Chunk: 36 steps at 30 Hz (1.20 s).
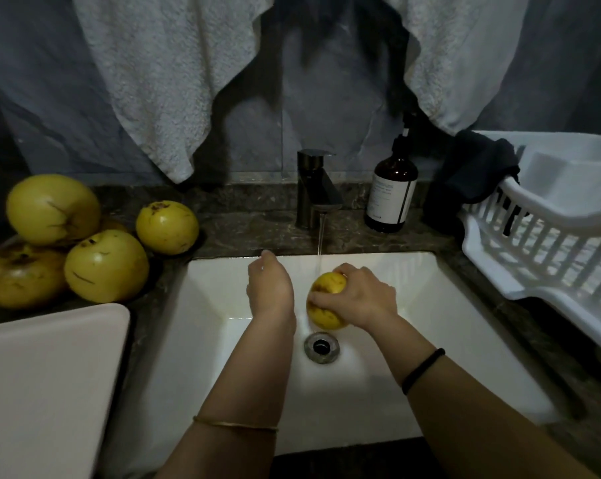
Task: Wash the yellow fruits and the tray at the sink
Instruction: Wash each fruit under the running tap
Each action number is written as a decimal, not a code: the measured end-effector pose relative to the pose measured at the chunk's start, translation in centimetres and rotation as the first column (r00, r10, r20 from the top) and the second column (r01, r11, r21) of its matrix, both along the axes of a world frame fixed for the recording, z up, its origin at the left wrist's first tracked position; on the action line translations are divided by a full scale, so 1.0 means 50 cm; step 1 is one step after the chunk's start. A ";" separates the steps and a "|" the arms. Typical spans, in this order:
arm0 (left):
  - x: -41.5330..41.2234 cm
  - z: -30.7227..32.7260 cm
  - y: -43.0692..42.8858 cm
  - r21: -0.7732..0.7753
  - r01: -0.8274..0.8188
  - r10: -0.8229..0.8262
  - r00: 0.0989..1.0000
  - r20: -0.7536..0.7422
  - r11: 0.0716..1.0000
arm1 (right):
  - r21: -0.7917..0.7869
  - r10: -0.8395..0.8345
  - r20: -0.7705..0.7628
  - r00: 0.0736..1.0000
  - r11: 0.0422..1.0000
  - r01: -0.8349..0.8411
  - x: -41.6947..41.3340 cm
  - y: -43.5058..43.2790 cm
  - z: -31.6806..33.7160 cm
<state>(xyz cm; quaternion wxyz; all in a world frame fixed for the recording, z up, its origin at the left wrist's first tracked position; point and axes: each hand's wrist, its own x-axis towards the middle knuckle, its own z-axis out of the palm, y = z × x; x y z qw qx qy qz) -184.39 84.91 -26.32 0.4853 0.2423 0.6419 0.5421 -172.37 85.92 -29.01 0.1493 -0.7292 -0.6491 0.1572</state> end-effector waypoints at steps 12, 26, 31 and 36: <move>-0.079 0.024 -0.092 -0.039 0.134 -0.130 0.988 0.088 0.990 | 0.170 0.279 0.054 0.959 0.944 -0.284 -0.043 -0.039 0.068; -0.120 -0.003 -0.121 -0.029 0.172 -0.154 0.935 0.320 0.985 | 0.081 0.064 -0.400 0.914 0.996 -0.034 -0.093 -0.085 0.125; -0.120 -0.005 -0.111 -0.059 0.072 -0.042 0.911 0.410 0.996 | 0.051 -0.002 -0.368 0.930 0.998 0.022 -0.113 -0.077 0.092; -0.116 -0.005 -0.120 -0.080 0.125 -0.056 0.815 0.577 0.989 | 0.083 0.048 -0.616 0.786 0.996 0.005 -0.187 -0.045 0.157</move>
